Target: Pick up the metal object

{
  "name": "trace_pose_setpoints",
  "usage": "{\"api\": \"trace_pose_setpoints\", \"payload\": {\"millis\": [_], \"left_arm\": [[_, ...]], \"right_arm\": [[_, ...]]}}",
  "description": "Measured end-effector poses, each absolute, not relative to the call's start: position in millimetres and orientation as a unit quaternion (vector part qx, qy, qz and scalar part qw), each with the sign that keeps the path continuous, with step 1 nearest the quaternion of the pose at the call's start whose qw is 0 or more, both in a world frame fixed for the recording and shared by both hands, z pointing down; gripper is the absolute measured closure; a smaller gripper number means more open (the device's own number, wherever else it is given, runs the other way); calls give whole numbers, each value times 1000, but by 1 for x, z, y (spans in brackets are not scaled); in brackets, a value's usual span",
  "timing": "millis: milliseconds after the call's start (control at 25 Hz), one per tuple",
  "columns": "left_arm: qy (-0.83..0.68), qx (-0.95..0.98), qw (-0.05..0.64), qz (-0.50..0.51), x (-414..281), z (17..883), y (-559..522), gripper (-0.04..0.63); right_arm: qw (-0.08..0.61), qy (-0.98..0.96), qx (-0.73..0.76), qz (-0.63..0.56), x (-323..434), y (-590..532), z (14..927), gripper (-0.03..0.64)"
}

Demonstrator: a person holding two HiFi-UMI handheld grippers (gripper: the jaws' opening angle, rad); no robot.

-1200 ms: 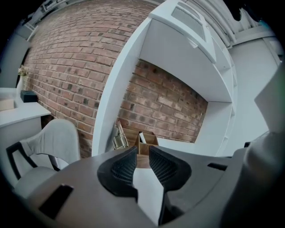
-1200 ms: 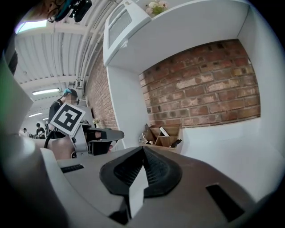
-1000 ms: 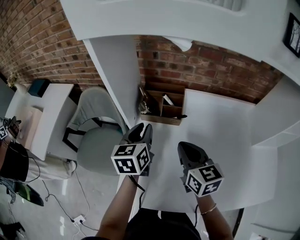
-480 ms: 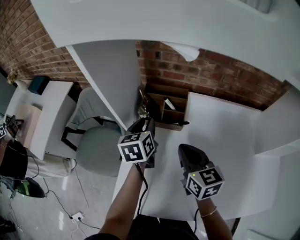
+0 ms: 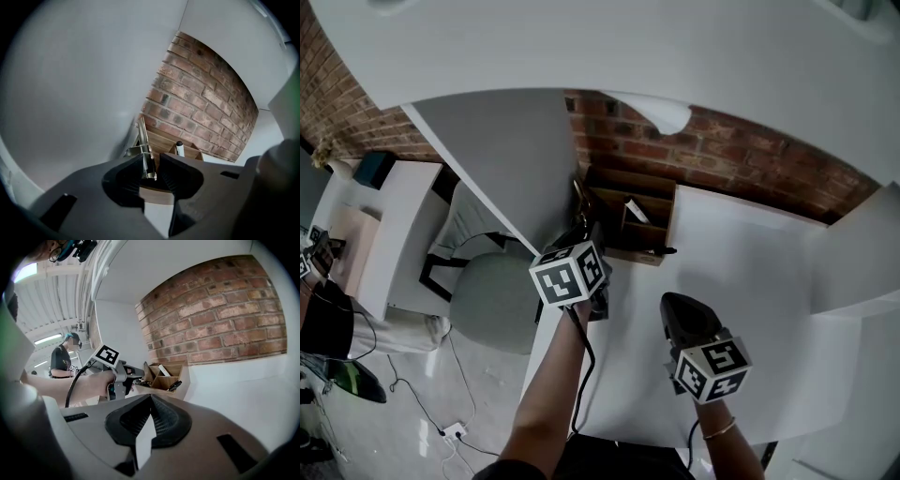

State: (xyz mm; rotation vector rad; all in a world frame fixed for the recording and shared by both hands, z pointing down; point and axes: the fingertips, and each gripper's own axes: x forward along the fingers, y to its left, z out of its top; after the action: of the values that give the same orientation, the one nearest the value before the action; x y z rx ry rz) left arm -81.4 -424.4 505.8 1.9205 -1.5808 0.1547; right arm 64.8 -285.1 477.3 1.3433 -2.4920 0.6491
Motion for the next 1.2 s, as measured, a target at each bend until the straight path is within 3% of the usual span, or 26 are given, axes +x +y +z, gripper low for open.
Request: {"api": "trace_pose_setpoints", "payload": {"millis": [760, 1200], "left_arm": [[-609, 717, 338, 33, -75, 501, -422, 569], [-610, 758, 231, 3, -74, 426, -397, 571]], "right_arm": [[118, -856, 452, 223, 62, -281, 475, 612], [104, -861, 458, 194, 57, -270, 453, 612]]}}
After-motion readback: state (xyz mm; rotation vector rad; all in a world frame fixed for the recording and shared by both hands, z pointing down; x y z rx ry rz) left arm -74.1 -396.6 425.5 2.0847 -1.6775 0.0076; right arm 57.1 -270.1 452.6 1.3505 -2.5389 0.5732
